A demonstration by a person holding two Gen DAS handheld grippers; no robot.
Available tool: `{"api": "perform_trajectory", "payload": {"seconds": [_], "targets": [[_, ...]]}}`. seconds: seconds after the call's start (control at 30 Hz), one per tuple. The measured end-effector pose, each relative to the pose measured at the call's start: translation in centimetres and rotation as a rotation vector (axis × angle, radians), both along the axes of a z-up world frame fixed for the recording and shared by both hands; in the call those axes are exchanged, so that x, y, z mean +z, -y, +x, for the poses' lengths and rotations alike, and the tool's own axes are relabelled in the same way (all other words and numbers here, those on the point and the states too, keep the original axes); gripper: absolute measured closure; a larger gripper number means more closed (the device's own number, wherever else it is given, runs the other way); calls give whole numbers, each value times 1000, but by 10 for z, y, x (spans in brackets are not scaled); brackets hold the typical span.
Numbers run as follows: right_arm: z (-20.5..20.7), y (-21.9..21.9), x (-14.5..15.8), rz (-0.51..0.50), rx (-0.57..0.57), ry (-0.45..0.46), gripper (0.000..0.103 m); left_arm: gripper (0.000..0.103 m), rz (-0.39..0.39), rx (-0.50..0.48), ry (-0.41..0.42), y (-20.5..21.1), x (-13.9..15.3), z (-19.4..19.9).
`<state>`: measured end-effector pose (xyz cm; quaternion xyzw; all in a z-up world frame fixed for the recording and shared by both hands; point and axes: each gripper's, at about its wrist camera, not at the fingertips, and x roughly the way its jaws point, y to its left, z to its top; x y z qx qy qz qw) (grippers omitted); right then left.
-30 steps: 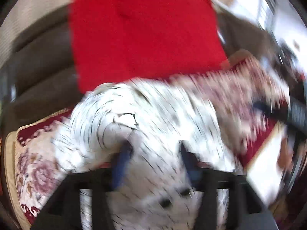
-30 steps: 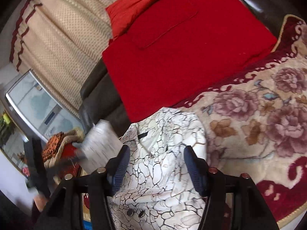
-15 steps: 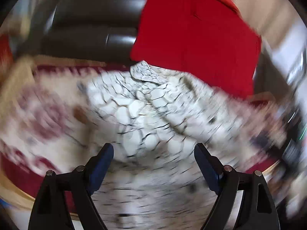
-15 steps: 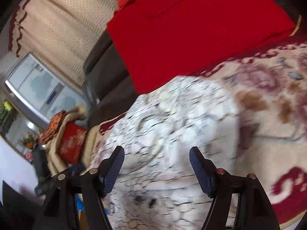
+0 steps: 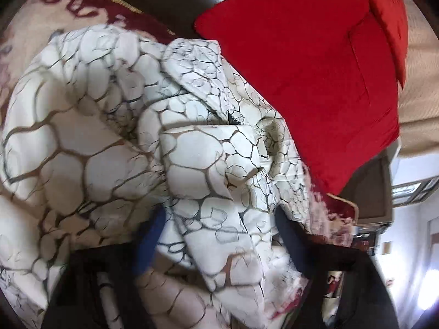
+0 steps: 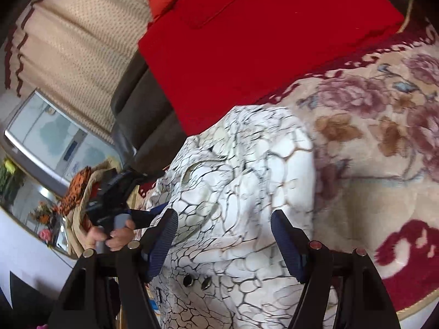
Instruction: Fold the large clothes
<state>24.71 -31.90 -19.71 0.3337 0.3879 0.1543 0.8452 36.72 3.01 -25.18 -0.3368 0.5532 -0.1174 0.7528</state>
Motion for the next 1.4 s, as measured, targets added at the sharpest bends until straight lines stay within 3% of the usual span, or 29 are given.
{"api": "perform_trajectory", "payload": {"seconds": [0.03, 0.07, 0.17, 0.23, 0.3, 0.4, 0.47, 0.5, 0.53, 0.6, 0.67, 0.73, 0.87, 0.97, 1.1, 1.17, 1.23, 1.3, 1.33, 1.4], "targets": [[-1, 5, -1, 4, -7, 1, 30, 91, 10, -14, 4, 5, -3, 1], [-2, 8, 0, 7, -13, 4, 30, 97, 31, -32, 16, 13, 0, -1], [-6, 17, 3, 15, -25, 18, 30, 97, 117, -79, 111, 36, 21, -6], [-9, 24, 5, 17, -36, 34, 30, 97, 141, -145, 219, 58, 48, -17], [-12, 30, 6, 18, -51, 42, 30, 97, 151, -245, 302, 86, 76, -33], [-16, 42, 6, 38, -77, 47, 30, 97, 170, -432, 362, 131, 106, -61], [-18, 48, 7, 42, -93, 50, 30, 93, 180, -544, 385, 147, 117, -83], [-19, 51, 8, 47, -101, 52, 30, 74, 198, -600, 387, 155, 119, -92], [-20, 52, 8, 50, -105, 53, 30, 40, 219, -631, 386, 158, 118, -97], [-23, 54, 10, 50, -113, 54, 30, 18, 294, -580, 426, 142, 120, -105], [-23, 53, 12, 51, -112, 55, 30, 18, 335, -520, 436, 120, 120, -100], [-21, 48, 14, 43, -103, 55, 30, 18, 364, -392, 386, 83, 114, -82], [-3, 30, 24, 17, -69, 70, 30, 18, 341, -139, 282, 6, 94, -44], [21, 10, 51, -13, -39, 146, 30, 19, 348, -48, 224, -17, 71, -21], [69, -36, 82, -118, 49, 187, 30, 21, 386, -81, 190, -13, 45, -6], [95, -55, 80, -183, 73, 143, 30, 36, 413, -139, 160, -5, 32, -6], [122, -70, 61, -234, 91, 49, 30, 55, 481, -200, 97, -3, 16, -12], [133, -72, 40, -287, 88, -28, 30, 66, 529, -246, 66, -4, 3, -24], [132, -72, 29, -313, 87, -64, 31, 73, 550, -270, 64, -5, -2, -35], [123, -68, 3, -328, 109, -165, 34, 77, 557, -292, 108, -8, 0, -60]]}}
